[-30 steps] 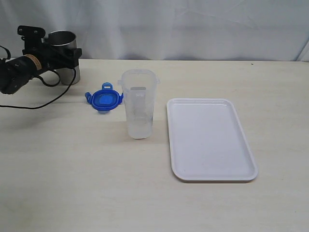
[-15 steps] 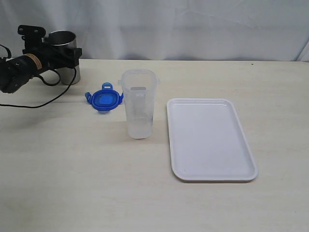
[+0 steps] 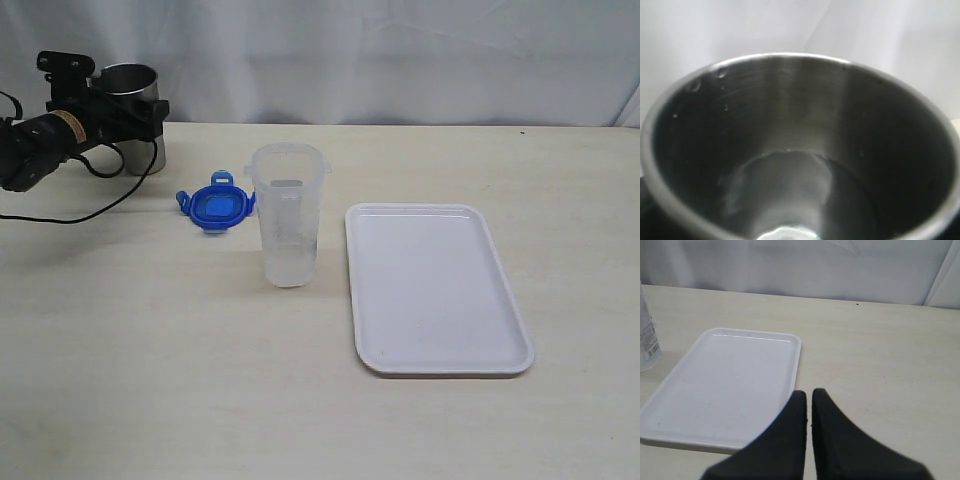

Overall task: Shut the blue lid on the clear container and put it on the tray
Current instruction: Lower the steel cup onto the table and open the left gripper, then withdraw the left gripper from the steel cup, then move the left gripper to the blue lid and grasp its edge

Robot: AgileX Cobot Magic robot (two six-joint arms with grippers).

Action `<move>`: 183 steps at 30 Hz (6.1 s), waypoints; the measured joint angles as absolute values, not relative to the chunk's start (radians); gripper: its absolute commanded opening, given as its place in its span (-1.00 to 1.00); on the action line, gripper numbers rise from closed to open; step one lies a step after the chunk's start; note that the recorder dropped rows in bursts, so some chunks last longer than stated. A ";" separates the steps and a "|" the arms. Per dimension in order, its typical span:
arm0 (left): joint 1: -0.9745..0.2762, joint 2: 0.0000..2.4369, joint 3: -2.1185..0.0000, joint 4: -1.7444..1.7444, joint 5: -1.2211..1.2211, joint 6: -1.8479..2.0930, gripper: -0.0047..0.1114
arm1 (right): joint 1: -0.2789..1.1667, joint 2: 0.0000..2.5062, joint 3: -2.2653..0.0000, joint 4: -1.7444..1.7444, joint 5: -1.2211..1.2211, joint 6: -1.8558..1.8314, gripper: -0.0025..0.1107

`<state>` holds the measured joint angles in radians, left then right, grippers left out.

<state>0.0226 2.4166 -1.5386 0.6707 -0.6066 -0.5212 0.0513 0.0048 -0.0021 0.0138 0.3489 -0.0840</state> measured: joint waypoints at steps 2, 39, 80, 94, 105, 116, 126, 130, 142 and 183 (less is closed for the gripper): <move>0.023 2.417 -1.543 0.697 -0.607 -0.524 0.29 | 0.051 0.005 -0.002 0.014 0.349 -0.084 -0.88; 0.033 2.335 -1.455 0.766 -0.555 -0.581 0.52 | 0.051 0.005 -0.002 0.014 0.351 -0.084 -0.88; 0.080 1.548 -0.787 0.649 -0.313 -0.500 0.52 | 0.051 0.005 -0.002 0.014 0.351 -0.084 -0.88; 0.080 1.375 -0.786 0.320 0.544 -0.286 0.52 | 0.051 0.005 -0.002 0.014 0.351 -0.084 -0.88; 0.080 1.460 -0.781 -0.193 0.468 0.080 0.51 | 0.051 0.005 -0.002 0.014 0.351 -0.084 -0.88; 0.078 1.572 -0.959 -0.440 0.567 0.346 -0.15 | 0.051 0.005 -0.002 0.014 0.351 -0.084 -0.88; 0.072 1.758 -1.014 -0.648 0.603 0.571 -0.16 | 0.051 0.005 -0.002 0.014 0.351 -0.084 -0.88; 0.068 1.814 -1.022 -0.777 0.583 0.652 -0.16 | 0.051 0.005 -0.002 0.014 0.351 -0.084 -0.88; -0.105 1.970 -1.107 -1.102 0.411 0.982 -0.16 | 0.051 0.005 -0.002 0.014 0.351 -0.084 -0.88; -0.271 2.205 -1.274 -1.160 -0.012 0.862 -0.60 | 0.051 0.005 -0.002 0.014 0.351 -0.084 -0.88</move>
